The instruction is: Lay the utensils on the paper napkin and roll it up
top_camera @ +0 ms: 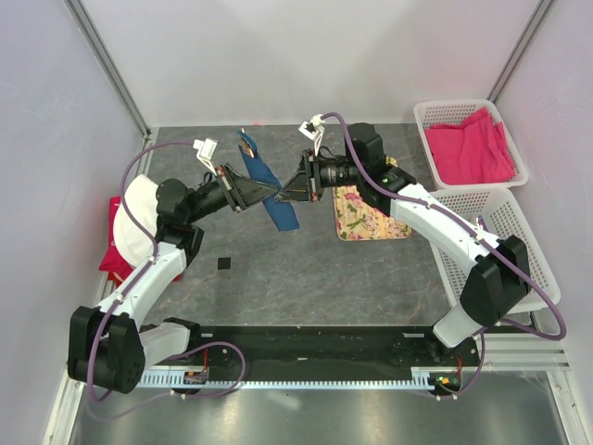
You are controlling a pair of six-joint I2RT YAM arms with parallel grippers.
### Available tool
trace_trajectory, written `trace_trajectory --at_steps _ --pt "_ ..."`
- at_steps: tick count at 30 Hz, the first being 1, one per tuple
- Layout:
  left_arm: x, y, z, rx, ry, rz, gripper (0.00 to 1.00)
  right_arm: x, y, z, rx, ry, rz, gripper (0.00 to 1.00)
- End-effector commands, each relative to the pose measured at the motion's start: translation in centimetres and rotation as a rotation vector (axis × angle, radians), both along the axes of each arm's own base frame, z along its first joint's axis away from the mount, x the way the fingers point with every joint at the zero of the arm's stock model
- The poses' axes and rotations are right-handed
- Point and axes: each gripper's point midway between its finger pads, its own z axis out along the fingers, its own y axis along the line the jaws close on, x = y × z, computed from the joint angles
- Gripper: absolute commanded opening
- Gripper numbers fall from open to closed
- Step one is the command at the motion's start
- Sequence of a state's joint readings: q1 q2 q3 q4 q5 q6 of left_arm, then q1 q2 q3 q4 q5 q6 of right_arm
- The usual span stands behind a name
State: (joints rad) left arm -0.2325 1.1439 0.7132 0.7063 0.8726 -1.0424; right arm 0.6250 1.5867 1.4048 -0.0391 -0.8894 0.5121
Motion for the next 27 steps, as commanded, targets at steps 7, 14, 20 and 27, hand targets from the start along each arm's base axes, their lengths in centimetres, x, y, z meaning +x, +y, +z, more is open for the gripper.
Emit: trace_trajectory --at_steps 7,14,20,27 --pt "-0.4 0.0 2.0 -0.026 -0.083 0.001 0.04 -0.6 -0.2 2.1 0.069 -0.038 0.021 0.00" --pt "-0.6 0.0 1.7 -0.014 -0.084 0.000 0.37 -0.5 -1.6 3.1 0.073 -0.068 0.017 0.00" --pt "-0.3 0.1 1.3 -0.005 -0.072 0.016 0.59 -0.7 -2.1 4.0 0.084 -0.091 0.013 0.00" --pt "-0.5 0.2 0.6 0.006 -0.068 0.020 0.73 0.2 -4.5 4.8 0.078 -0.120 -0.027 0.00"
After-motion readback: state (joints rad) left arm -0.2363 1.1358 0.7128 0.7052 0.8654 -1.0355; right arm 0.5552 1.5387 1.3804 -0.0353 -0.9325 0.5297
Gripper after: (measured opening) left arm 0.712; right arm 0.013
